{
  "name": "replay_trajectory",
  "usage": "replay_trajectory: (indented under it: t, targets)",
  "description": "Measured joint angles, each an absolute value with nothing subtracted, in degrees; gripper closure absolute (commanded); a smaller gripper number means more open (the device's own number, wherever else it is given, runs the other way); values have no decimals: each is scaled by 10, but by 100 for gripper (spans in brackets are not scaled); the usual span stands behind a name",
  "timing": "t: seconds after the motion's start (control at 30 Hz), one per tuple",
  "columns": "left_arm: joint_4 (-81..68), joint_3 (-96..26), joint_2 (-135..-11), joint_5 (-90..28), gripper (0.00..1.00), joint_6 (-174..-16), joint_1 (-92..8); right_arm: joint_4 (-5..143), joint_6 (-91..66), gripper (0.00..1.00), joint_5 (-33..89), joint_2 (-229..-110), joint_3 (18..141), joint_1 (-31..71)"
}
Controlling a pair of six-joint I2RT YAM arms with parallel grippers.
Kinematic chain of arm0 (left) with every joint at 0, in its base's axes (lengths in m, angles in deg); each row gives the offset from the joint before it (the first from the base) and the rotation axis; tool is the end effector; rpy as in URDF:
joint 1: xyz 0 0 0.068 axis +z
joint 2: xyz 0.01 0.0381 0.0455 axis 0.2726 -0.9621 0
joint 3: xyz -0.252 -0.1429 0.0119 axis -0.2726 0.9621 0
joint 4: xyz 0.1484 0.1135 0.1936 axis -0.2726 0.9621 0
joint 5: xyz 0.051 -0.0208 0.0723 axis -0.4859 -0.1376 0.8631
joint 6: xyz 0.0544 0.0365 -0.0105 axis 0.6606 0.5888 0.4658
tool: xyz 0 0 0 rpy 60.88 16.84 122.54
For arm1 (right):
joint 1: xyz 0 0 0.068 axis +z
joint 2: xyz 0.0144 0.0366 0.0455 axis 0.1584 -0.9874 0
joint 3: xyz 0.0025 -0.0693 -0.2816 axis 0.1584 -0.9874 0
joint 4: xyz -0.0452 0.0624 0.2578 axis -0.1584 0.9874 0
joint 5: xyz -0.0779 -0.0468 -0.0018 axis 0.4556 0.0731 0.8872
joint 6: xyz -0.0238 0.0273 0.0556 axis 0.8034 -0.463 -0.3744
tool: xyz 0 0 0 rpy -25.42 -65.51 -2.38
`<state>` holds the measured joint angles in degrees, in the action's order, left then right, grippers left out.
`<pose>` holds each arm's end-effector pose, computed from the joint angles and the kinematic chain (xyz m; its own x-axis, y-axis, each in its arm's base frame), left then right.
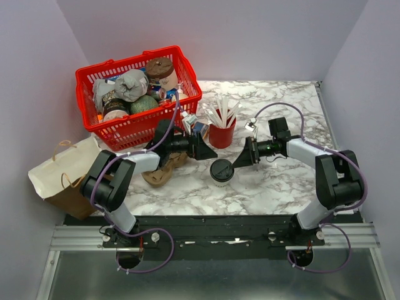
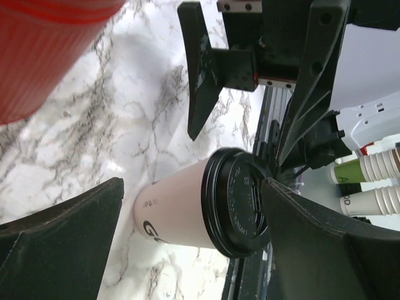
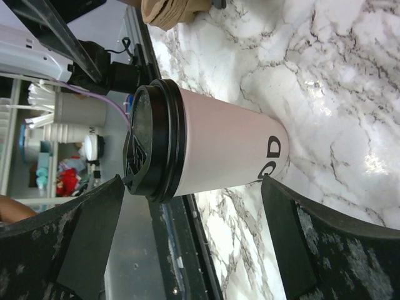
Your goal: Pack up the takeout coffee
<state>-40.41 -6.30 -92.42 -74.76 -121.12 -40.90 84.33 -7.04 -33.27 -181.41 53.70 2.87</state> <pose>0.3005 -0.1864 0.2057 -0.7683 -0.0540 -0.6378 0.6070 0.2548 -0.7527 0.2909 0.1119 0.1846 -0.8541 -0.1736 -0.4904 -0.5199 0.2554 0.8151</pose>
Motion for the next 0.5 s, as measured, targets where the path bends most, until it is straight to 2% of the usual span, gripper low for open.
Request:
replay_trajectory:
  t: [0.5]
  targets:
    - [-447,-38,-958,-760,2,-1255,-416,843,-94,1,-363,-1870,535,29]
